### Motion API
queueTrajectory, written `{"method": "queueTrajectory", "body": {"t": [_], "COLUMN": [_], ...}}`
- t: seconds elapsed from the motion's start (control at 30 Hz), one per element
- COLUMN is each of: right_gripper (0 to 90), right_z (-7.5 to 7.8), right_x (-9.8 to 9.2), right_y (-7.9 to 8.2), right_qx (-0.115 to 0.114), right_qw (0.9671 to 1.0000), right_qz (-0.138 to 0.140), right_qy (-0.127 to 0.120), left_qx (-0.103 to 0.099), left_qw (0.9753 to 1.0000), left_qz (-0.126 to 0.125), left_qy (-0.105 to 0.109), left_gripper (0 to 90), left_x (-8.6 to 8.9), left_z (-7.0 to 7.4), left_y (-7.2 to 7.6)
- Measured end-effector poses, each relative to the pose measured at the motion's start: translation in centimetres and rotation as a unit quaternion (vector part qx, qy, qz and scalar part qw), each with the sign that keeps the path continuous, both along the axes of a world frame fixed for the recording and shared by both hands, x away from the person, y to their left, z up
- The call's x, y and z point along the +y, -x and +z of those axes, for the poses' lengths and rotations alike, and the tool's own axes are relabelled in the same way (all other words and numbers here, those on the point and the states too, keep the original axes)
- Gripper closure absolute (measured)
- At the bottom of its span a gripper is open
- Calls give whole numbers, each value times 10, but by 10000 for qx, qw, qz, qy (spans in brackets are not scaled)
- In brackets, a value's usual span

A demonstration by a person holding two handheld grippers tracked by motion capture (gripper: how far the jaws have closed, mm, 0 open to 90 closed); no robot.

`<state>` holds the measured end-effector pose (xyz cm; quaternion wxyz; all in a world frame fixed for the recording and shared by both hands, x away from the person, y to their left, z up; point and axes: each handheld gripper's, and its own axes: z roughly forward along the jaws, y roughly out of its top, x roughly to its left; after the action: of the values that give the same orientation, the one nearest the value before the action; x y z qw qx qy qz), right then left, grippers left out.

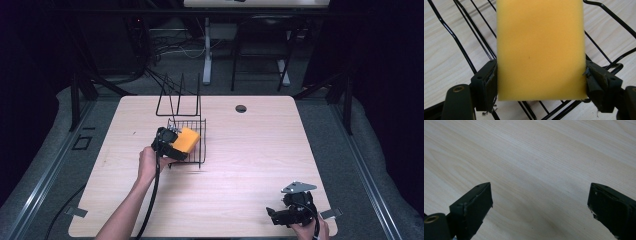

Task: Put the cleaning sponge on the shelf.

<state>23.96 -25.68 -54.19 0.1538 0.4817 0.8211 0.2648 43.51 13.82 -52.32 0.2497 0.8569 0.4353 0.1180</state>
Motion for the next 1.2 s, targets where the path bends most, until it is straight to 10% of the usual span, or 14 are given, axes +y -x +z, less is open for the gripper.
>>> {"method": "queueTrajectory", "body": {"t": [1.2], "right_gripper": [54], "right_z": [2], "right_x": [-1], "right_y": [0], "right_qx": [16], "right_qw": [9999], "right_qz": [25], "right_qy": [105], "left_qx": [-645], "left_qw": [9974], "left_qz": [18], "left_qy": [330], "left_gripper": [21], "left_x": [14], "left_z": [23], "left_y": [29]}}
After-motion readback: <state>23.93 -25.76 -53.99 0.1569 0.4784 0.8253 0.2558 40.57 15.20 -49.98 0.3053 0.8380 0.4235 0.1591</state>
